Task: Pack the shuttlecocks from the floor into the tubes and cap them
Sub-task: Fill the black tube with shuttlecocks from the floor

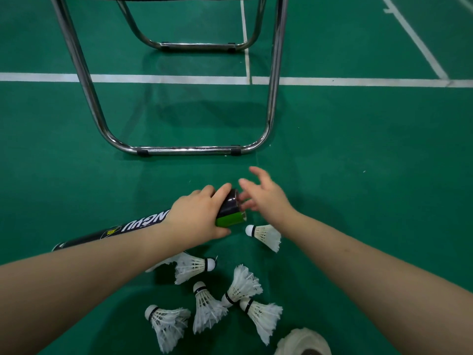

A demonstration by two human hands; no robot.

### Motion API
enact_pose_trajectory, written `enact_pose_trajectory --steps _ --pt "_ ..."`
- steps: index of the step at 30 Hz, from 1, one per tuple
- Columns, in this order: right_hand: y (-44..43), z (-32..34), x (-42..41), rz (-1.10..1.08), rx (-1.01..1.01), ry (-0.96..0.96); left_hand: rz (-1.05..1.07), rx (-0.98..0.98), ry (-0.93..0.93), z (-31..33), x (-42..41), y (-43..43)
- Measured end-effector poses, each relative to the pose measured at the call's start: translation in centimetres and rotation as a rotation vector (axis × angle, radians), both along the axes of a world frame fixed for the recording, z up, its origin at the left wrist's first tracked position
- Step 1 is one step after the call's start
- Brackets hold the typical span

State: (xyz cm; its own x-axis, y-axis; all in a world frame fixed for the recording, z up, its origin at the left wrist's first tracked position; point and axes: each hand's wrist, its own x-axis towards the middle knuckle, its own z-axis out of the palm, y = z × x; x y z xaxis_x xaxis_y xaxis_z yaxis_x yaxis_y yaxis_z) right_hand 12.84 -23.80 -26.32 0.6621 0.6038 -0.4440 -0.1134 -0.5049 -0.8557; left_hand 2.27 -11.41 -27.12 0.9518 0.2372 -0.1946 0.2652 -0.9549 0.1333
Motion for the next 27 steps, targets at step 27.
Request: enact_pose_trajectory --steps 27 --pt "-4.4 -0.4 0.5 -0.079 0.011 -0.181 0.055 0.014 0.07 -1.3 -1.5 -1.3"
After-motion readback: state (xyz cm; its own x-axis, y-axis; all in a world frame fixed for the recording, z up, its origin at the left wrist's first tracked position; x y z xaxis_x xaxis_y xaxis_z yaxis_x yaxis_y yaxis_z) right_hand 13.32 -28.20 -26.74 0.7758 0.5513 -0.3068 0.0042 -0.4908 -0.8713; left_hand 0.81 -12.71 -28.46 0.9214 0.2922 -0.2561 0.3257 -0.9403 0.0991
